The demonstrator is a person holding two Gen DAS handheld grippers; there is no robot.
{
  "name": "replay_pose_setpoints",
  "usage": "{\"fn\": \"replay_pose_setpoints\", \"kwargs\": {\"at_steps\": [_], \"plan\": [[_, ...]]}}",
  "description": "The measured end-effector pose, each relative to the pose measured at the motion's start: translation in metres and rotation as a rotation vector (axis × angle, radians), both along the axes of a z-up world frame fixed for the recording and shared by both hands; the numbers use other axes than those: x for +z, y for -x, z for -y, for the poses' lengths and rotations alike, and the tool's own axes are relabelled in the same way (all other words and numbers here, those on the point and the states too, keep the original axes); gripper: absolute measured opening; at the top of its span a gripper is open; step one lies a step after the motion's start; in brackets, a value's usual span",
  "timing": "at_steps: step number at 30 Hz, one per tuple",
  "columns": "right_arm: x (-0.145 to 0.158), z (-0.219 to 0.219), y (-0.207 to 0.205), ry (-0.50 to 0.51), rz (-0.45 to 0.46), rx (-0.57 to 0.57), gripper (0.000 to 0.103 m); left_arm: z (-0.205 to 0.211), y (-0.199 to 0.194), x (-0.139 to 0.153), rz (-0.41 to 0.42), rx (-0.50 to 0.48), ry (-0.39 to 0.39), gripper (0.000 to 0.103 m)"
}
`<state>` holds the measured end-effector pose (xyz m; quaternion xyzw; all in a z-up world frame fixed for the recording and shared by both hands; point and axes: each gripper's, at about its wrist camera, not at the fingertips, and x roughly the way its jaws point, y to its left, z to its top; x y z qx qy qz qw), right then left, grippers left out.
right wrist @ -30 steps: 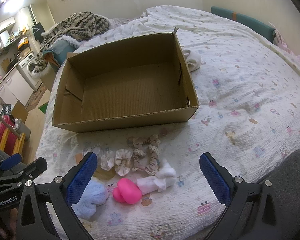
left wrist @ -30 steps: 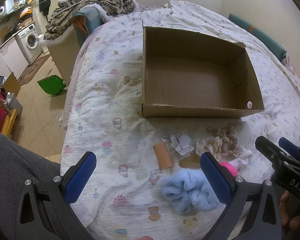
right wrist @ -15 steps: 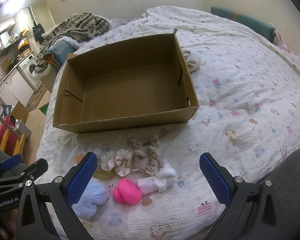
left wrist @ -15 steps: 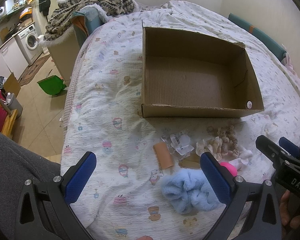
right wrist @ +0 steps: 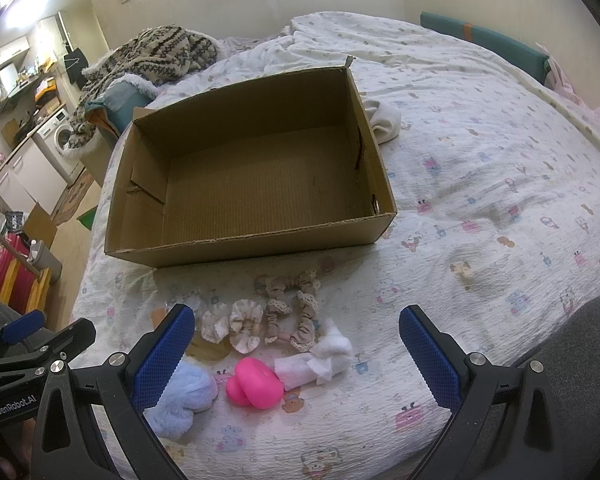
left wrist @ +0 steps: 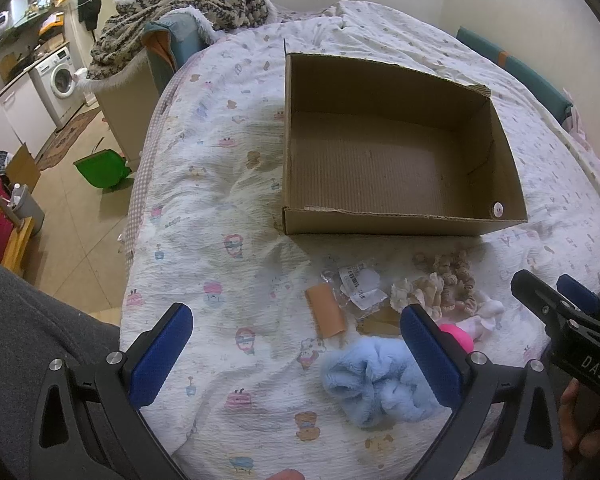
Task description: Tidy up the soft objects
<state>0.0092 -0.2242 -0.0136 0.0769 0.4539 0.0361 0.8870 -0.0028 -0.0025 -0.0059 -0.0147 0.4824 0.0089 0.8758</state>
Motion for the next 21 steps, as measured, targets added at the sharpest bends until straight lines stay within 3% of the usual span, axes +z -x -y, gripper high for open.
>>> {"fn": "replay_pose_setpoints", "kwargs": {"at_steps": [11, 21], "plan": [[0.000, 0.002, 0.000, -0.003, -0.001, -0.007, 0.103, 0.000, -0.002, -0.003, -0.024, -0.009, 0.007, 0.103], [-0.001, 0.008, -0.003, -0.029, -0.018, -0.034, 0.103, 0.007, -0.009, -0.020, -0.119, -0.047, 0.059, 0.103]]}}
